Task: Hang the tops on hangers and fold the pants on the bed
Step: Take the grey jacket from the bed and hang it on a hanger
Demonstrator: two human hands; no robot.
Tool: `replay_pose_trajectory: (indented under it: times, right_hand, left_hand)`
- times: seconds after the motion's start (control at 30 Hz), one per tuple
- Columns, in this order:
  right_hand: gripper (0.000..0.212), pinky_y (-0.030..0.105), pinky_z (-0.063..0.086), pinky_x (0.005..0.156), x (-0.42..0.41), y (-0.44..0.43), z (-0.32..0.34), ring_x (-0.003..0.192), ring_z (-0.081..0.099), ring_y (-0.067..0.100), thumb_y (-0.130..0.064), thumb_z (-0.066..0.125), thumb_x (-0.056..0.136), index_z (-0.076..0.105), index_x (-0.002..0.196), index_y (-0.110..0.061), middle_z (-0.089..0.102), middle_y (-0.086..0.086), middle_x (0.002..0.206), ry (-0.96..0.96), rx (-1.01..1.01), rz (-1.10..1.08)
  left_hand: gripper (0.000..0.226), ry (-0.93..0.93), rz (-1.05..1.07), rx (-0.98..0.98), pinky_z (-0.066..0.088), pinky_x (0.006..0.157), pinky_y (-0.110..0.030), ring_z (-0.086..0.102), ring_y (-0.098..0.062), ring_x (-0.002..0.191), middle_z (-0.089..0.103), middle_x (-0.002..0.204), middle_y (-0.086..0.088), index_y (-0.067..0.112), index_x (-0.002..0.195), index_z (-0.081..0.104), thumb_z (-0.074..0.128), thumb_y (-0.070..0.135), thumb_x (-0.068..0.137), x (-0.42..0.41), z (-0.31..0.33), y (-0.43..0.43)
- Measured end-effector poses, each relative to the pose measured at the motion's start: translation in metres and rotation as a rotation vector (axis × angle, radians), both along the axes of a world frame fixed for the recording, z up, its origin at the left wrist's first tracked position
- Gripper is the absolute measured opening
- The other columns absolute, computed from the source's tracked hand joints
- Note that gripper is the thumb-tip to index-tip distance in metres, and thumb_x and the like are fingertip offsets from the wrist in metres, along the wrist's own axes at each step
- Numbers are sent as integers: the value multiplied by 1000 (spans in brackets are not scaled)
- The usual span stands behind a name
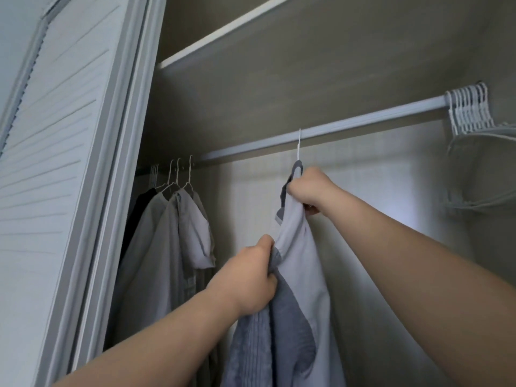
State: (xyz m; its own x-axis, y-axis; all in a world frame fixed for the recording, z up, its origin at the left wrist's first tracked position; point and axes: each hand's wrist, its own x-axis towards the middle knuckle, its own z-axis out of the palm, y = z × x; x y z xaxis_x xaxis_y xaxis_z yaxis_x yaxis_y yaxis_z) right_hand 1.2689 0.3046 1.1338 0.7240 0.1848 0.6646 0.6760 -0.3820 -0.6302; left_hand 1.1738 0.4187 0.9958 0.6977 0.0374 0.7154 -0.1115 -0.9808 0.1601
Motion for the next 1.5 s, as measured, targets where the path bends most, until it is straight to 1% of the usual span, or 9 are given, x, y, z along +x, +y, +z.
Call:
replay_pose_trajectory:
  times: [0.1,0.13,0.23,0.33,0.5,0.8,1.17,1.33,1.5]
  right_hand:
    - [19,39,57,47,-22,2,-16,65,70,40,-12,52,87,52,101,2,61,21,101,-142,-173,-118]
    - [12,37,56,52,-25,4,-20,71,72,40,-14,52,88,48,84,-4,60,20,100,-238,-224,-165]
    - [39,30,36,69,-29,9,-29,103,64,38,-17,51,96,25,67,-16,63,21,105,-429,-273,-229]
    - [39,29,37,69,-18,22,-34,98,64,38,-16,46,100,32,64,-12,64,25,100,-392,-271,-121]
    - [23,38,51,75,14,56,-44,89,63,39,-16,46,96,58,91,3,65,26,96,-350,-154,55]
    - [29,45,53,88,61,141,-52,100,63,37,-24,46,102,61,118,-4,66,21,113,-371,-182,202]
    - [36,34,50,79,92,268,-46,98,64,34,-30,47,104,62,124,-4,66,20,117,-258,-151,403]
    - [38,46,54,91,103,301,-54,104,64,38,-31,48,104,59,129,-5,64,24,120,-236,-133,482]
    - [40,33,49,84,116,307,-69,101,64,35,-38,53,102,59,129,-8,66,20,119,-235,-40,549]
  left_hand:
    - [19,5,38,26,53,79,-47,62,-31,89,62,98,-9,18,103,40,53,15,89,-8,0,12]
    - [19,3,55,38,53,79,-46,62,-31,88,62,97,-9,20,102,40,52,16,89,-11,1,17]
    - [19,3,109,72,52,78,-46,61,-29,88,62,96,-5,23,102,39,52,17,89,-23,4,33]
    - [22,40,186,102,52,79,-48,61,-30,88,61,96,-4,23,105,40,52,16,88,-35,8,47]
    - [28,144,327,112,55,78,-49,61,-28,86,59,99,-4,24,114,41,51,15,89,-47,13,67]
    - [27,272,516,88,57,70,-41,61,-26,82,57,97,-3,19,116,47,52,13,91,-43,11,101]
    - [22,278,691,27,46,67,-34,50,-21,71,47,88,-3,8,118,52,53,11,96,-19,11,139]
    - [33,356,744,-6,58,83,-40,63,-31,98,58,115,-13,6,128,49,57,10,97,-14,15,146]
    - [43,458,794,69,58,83,-40,62,-30,97,55,115,-13,6,137,45,60,10,97,-12,12,140]
